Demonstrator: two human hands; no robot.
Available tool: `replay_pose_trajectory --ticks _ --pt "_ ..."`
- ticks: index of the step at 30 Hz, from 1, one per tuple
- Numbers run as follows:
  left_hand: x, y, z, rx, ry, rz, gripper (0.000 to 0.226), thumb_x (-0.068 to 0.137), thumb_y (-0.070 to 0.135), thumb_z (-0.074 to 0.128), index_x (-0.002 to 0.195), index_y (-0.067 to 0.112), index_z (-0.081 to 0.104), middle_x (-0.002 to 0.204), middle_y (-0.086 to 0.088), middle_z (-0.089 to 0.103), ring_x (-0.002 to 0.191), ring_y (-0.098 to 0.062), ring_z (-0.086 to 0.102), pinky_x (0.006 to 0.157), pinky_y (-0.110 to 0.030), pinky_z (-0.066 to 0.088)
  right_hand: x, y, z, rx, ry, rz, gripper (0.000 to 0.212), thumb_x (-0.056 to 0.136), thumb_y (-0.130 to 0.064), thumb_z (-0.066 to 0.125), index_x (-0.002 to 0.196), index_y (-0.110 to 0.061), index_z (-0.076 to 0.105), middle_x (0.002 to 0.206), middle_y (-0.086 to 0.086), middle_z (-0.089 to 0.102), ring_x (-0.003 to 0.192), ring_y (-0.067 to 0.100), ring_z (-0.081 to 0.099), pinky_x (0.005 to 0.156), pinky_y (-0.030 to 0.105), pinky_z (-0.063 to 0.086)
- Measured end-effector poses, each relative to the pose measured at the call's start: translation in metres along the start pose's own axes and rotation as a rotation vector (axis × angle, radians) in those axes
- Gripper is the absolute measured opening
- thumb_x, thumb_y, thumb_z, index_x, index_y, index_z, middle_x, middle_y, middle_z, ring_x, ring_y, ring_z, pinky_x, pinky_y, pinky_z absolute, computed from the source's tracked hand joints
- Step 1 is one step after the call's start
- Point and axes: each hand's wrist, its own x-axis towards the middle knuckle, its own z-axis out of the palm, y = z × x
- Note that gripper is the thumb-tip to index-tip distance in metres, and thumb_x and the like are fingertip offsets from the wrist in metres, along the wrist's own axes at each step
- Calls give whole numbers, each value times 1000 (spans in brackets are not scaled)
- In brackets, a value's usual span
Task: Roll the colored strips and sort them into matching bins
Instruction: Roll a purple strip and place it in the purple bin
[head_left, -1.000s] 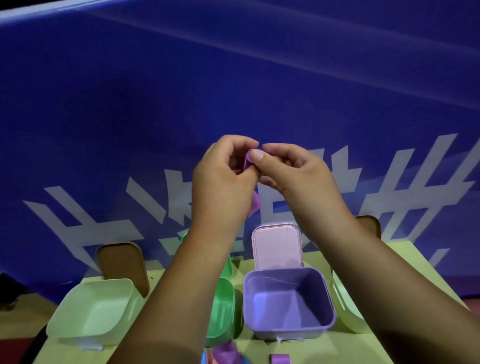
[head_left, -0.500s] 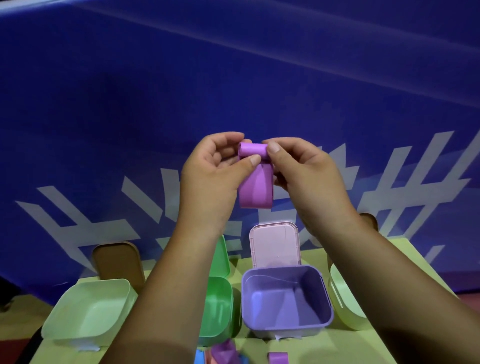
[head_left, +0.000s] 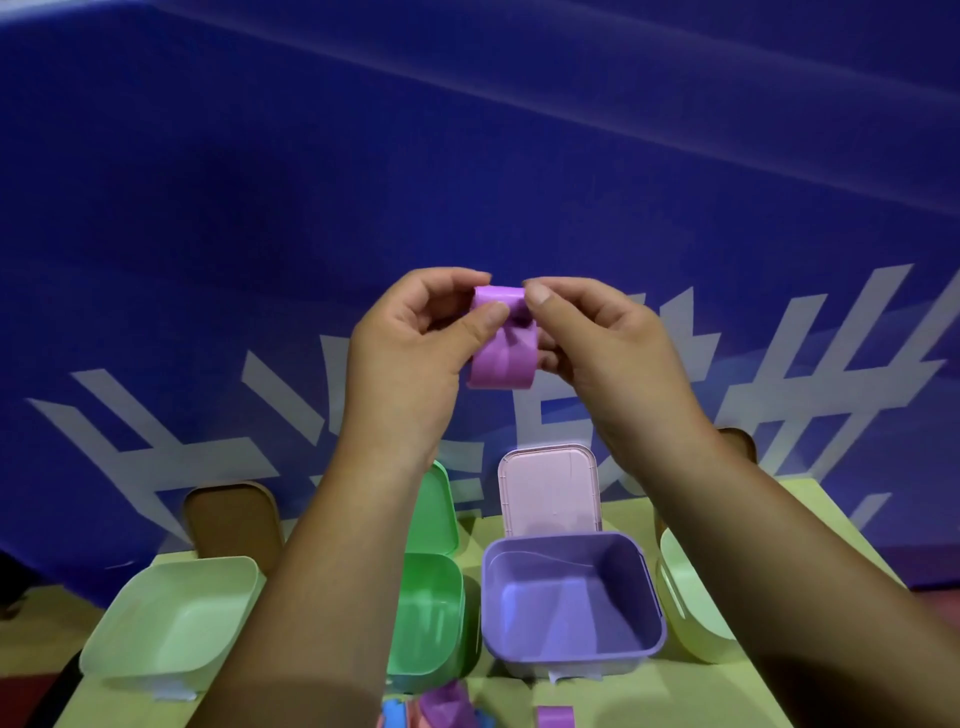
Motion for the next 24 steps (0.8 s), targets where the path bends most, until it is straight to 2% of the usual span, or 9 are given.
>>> replay_pose_trajectory --ticks 3,6,8,12,18,24 --pt "0 0 1 -7 -16 18 26 93 11 83 114 25 79 111 3 81 109 -19 77 96 -47 64 0 0 1 -35 -12 -10 19 103 -38 70 115 -26 78 104 -5 79 100 15 77 84 35 66" --pt "-1 -2 2 -45 -36 -5 29 93 9 83 117 24 79 115 0 81 112 -21 77 97 -46 64 1 1 1 -43 7 -13 15 103 -32 70 114 -24 77 100 -8 79 95 11 77 78 27 65" --pt "0 -4 2 -82 -39 -39 31 93 9 83 120 22 78 117 -3 80 114 -24 76 100 -47 62 2 2 0 -34 15 -14 16 103 -29 71 116 -23 77 100 -5 79 94 11 77 79 27 64" --pt "0 -6 3 -126 -6 -66 30 90 10 87 118 17 78 114 -9 81 111 -29 78 99 -48 62 2 2 -2 -60 25 -47 21 101 -26 73 122 -25 74 102 -9 77 97 5 75 79 20 62" --pt "-1 -5 6 -104 11 -107 27 93 16 85 119 17 78 110 -5 82 107 -25 80 93 -46 65 5 7 -1 -13 21 -44 23 101 -19 74 124 -24 72 110 -3 77 103 12 76 87 29 64" --pt "2 -4 5 -85 1 -132 24 95 15 81 119 16 79 108 -2 82 104 -23 80 92 -45 66 8 9 -2 -44 20 -73 24 98 -12 76 115 -28 71 111 -6 75 103 9 73 84 25 62"
